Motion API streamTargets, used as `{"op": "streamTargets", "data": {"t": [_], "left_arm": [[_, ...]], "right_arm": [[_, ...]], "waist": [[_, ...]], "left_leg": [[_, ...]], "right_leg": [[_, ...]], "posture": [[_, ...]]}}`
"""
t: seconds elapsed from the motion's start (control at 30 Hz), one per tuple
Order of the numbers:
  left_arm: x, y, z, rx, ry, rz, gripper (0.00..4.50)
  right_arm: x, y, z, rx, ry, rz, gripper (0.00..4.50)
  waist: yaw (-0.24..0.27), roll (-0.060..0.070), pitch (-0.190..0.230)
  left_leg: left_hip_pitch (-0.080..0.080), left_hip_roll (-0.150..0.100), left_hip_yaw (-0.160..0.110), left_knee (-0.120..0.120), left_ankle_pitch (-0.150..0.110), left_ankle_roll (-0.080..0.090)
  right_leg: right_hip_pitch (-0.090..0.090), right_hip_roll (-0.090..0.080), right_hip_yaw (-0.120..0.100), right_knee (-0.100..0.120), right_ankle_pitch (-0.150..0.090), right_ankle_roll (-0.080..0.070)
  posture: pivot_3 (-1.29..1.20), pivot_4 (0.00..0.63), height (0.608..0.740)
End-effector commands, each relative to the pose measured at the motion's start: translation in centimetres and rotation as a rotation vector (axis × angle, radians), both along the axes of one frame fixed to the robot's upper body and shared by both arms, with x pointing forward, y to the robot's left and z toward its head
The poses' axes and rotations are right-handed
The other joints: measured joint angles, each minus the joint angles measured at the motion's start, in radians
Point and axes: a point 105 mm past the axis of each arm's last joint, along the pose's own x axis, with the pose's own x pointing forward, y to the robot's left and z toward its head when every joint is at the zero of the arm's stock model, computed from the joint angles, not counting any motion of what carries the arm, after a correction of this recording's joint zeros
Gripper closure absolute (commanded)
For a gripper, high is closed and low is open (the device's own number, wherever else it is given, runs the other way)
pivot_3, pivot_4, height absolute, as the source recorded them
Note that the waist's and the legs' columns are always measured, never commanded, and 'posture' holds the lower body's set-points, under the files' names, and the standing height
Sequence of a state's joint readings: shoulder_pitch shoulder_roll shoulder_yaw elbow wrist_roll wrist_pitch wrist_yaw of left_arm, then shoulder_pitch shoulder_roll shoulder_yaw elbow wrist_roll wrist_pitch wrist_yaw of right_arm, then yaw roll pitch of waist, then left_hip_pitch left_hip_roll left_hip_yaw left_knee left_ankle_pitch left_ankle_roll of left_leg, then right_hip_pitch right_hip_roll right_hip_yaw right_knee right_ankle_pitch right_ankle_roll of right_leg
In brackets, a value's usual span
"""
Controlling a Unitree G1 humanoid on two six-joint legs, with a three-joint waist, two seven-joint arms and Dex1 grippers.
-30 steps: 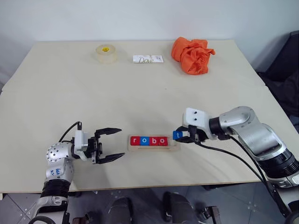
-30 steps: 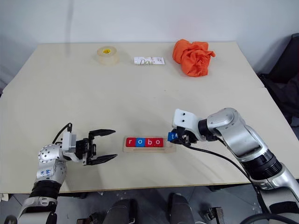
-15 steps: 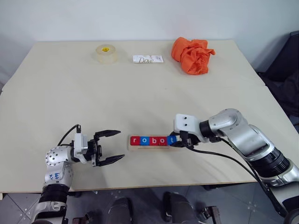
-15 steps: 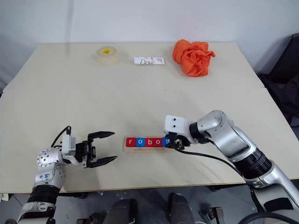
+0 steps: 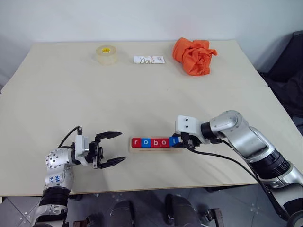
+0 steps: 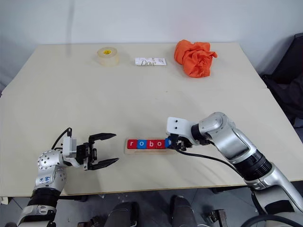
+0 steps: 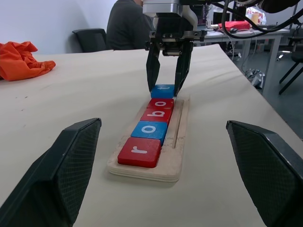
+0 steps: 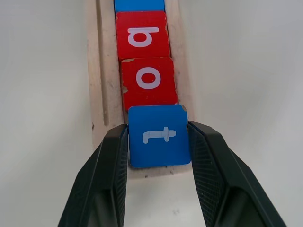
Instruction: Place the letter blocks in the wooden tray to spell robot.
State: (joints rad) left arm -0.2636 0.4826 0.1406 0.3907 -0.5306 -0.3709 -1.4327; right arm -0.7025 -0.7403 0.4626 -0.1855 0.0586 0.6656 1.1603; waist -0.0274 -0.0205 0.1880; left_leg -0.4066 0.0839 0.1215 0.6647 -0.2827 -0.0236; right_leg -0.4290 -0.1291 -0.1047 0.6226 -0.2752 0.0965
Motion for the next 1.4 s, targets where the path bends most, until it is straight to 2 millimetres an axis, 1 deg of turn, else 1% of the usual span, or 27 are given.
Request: {"op": "streamTargets", "data": {"t": [0.03,0.07,0.13,0.37,0.5,0.6,0.7,0.8,0.9,0.93,1.0,1.03,1.07,1.13,1.2,1.23,1.27,1.33,1.4], "left_arm": [[-0.2,0.3,0.7,0.006,-0.033,0.006,0.0],[-0.2,0.3,0.7,0.007,-0.032,0.006,0.0],[-0.2,0.4,0.7,0.007,-0.033,0.007,0.0],[-0.1,0.4,0.7,0.008,-0.033,0.003,0.0],[0.0,0.3,0.7,0.012,-0.033,-0.004,0.0],[0.1,0.3,0.8,0.012,-0.034,-0.008,0.0],[0.4,0.3,0.8,0.021,-0.031,0.01,0.0],[1.6,0.7,0.5,0.074,0.002,0.12,0.0],[1.5,0.6,1.3,0.056,-0.027,0.138,0.0],[1.7,0.8,1.4,0.058,-0.029,0.176,0.0],[1.7,1.1,1.7,0.071,-0.043,0.217,0.0],[1.5,1.3,2.0,0.08,-0.063,0.228,0.0],[1.1,1.5,2.2,0.081,-0.068,0.222,0.0],[0.8,2.1,2.6,0.069,-0.054,0.243,0.0],[0.5,3.0,3.0,0.069,-0.056,0.274,0.0],[0.1,3.3,3.1,0.07,-0.055,0.271,0.0],[-0.2,3.5,3.2,0.07,-0.053,0.267,0.0],[-1.0,4.2,3.3,0.077,-0.034,0.262,0.0],[-1.6,4.9,3.4,0.084,-0.024,0.259,0.0]], "right_arm": [[-0.2,0.3,0.3,0.007,-0.009,0.024,3.03],[-0.4,0.3,0.3,0.005,-0.006,0.03,3.03],[-0.5,0.4,0.3,0.005,-0.005,0.035,2.31],[-0.5,0.2,0.8,0.011,-0.017,0.03,0.09],[-0.5,0.1,1.4,0.025,-0.031,0.021,0.04],[-0.7,0.2,2.5,0.094,-0.049,0.022,0.04],[-1.0,-0.1,3.4,0.183,-0.077,0.021,0.04],[-2.0,-1.9,3.8,0.278,-0.098,0.016,0.04],[-2.3,-3.3,4.1,0.375,-0.117,0.013,0.04],[-2.4,-4.0,4.1,0.403,-0.113,0.007,0.04],[-3.1,-5.6,4.1,0.445,-0.11,0.034,0.04],[-3.6,-6.3,4.1,0.471,-0.094,0.049,0.04],[-4.0,-7.1,4.6,0.533,-0.086,0.072,0.04],[-4.5,-8.6,4.7,0.573,-0.066,0.076,0.04],[-5.6,-9.9,4.5,0.618,-0.041,0.131,0.04],[-5.9,-10.6,4.0,0.599,-0.023,0.14,0.04],[-6.1,-11.0,3.7,0.582,-0.011,0.144,0.04],[-5.8,-12.0,3.1,0.551,-0.005,0.125,0.04],[-5.2,-12.7,3.1,0.55,-0.024,0.107,0.04]], "waist": [[0.0,0.0,0.0],[0.0,0.0,0.0],[0.0,0.0,0.0],[0.0,0.0,0.0],[0.0,0.0,0.0],[0.0,0.0,0.0],[0.001,0.0,0.0],[0.006,0.0,0.0],[0.008,0.0,0.0],[0.008,0.0,0.0],[0.007,0.0,0.0],[0.007,0.0,0.0],[0.006,0.0,0.0],[0.002,0.0,0.0],[0.0,0.0,0.0],[0.001,0.0,0.0],[0.0,0.0,0.0],[0.0,0.0,0.0],[-0.002,0.0,0.0]], "left_leg": [[0.0,0.0,0.0,0.0,0.0,0.0],[0.0,0.0,0.0,0.0,0.0,0.0],[0.0,0.0,0.0,0.0,0.0,0.0],[0.0,0.0,0.0,0.0,0.0,0.0],[0.0,0.0,0.0,0.0,0.0,0.0],[0.0,0.0,0.0,0.0,0.0,0.0],[0.0,0.0,0.0,0.0,0.0,0.0],[0.0,0.0,0.0,0.0,0.0,0.0],[0.0,0.0,0.0,0.0,0.0,0.0],[0.0,0.0,0.0,0.0,0.0,0.0],[0.0,0.0,0.0,0.0,0.0,0.0],[0.0,0.0,0.0,0.0,0.0,0.0],[0.001,0.0,0.0,0.0,0.0,0.0],[0.001,0.0,0.0,-0.001,0.0,0.0],[0.001,0.0,0.0,-0.001,0.0,0.0],[0.002,0.0,0.0,-0.001,0.0,0.0],[0.002,0.0,0.0,-0.001,0.0,0.0],[0.003,0.0,0.0,-0.001,0.0,-0.001],[0.003,0.0,0.0,-0.001,0.0,-0.001]], "right_leg": [[0.0,0.0,0.0,0.0,0.0,0.0],[0.0,0.0,0.0,0.0,0.0,0.0],[0.0,0.0,0.0,0.0,0.0,0.0],[0.0,0.0,0.0,0.0,0.0,0.0],[0.0,0.0,0.0,0.0,0.0,0.0],[0.0,0.0,0.0,0.0,0.0,0.0],[0.0,0.0,0.0,0.0,0.0,0.0],[0.001,0.0,0.0,-0.001,0.0,0.0],[0.001,0.0,0.0,-0.001,0.0,0.0],[0.001,0.0,0.0,-0.001,0.0,0.0],[0.001,0.0,0.0,-0.001,0.0,0.0],[0.001,0.0,0.0,-0.001,0.0,0.0],[0.001,0.0,0.0,-0.001,0.0,0.0],[0.001,0.0,0.0,-0.001,0.0,0.0],[0.001,0.001,0.0,0.0,0.0,0.0],[0.002,0.001,0.0,0.0,0.0,0.0],[0.002,0.001,0.0,0.0,0.0,0.0],[0.002,0.0,0.0,0.0,0.0,0.0],[0.002,0.0,0.001,0.001,0.0,0.0]], "posture": [[0.0,0.15,0.74],[0.0,0.15,0.74],[0.0,0.15,0.74],[0.0,0.15,0.74],[0.0,0.15,0.74],[0.0,0.15,0.74],[0.0,0.15,0.74],[0.0,0.15,0.74],[0.0,0.15,0.74],[0.0,0.15,0.74],[0.0,0.15,0.74],[0.0,0.15,0.74],[0.0,0.15,0.74],[0.0,0.15,0.74],[0.0,0.15,0.74],[0.0,0.15,0.74],[0.0,0.15,0.74],[0.0,0.15,0.74],[0.0,0.15,0.74]]}}
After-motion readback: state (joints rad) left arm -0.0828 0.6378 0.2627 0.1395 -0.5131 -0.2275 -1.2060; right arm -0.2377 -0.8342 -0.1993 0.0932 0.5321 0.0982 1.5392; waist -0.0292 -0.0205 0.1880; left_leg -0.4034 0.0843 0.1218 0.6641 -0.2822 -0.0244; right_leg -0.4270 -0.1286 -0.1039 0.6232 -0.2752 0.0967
